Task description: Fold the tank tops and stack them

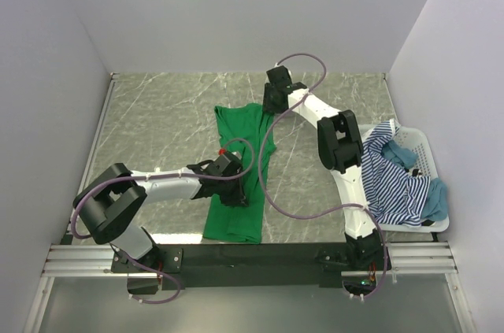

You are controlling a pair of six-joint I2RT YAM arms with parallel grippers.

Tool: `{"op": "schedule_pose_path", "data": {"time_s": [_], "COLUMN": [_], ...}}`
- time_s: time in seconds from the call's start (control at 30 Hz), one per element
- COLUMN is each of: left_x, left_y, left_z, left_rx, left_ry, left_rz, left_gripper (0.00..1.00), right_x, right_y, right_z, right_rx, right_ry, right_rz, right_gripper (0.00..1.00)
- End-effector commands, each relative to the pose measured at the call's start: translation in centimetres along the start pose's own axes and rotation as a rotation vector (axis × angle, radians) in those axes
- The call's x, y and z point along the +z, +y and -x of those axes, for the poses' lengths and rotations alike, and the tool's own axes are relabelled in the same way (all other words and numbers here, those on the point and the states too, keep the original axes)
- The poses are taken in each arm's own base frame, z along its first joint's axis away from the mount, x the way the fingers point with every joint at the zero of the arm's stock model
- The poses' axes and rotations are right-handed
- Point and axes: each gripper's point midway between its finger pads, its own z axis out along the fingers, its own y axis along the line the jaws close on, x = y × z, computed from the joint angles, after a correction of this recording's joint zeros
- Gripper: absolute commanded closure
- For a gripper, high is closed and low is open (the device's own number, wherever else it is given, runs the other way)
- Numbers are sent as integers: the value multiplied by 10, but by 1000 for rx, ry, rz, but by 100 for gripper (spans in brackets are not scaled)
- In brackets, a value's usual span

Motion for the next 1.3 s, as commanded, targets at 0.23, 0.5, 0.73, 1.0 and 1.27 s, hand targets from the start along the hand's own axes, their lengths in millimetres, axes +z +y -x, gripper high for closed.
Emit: {"op": "schedule_pose_path", "data": {"time_s": [0.23,0.5,0.73,1.0,1.27], "left_x": [-8,-11,-11,-14,-16], "left_y": [2,3,2,5,-5], "left_z": [3,1,-3,-6,-3], "left_rx": [8,29,61,81,95], "left_ry": [-8,8,37,46,38], "left_rz": [-1,0,-7,-9,-45], "left_gripper": [91,91,91,88,85], "right_x": [0,-29,-51,-62,-124], "right_y": [-18,-55,-70,-56,-40], "right_z": [15,22,39,31,42], "right_rx": [37,59,97,114,176], "right_ry": [-25,-65,-134,-160,-230], "right_rz": [-78,-288,-386,-322,-198], "right_gripper": [90,100,100,58,51]}}
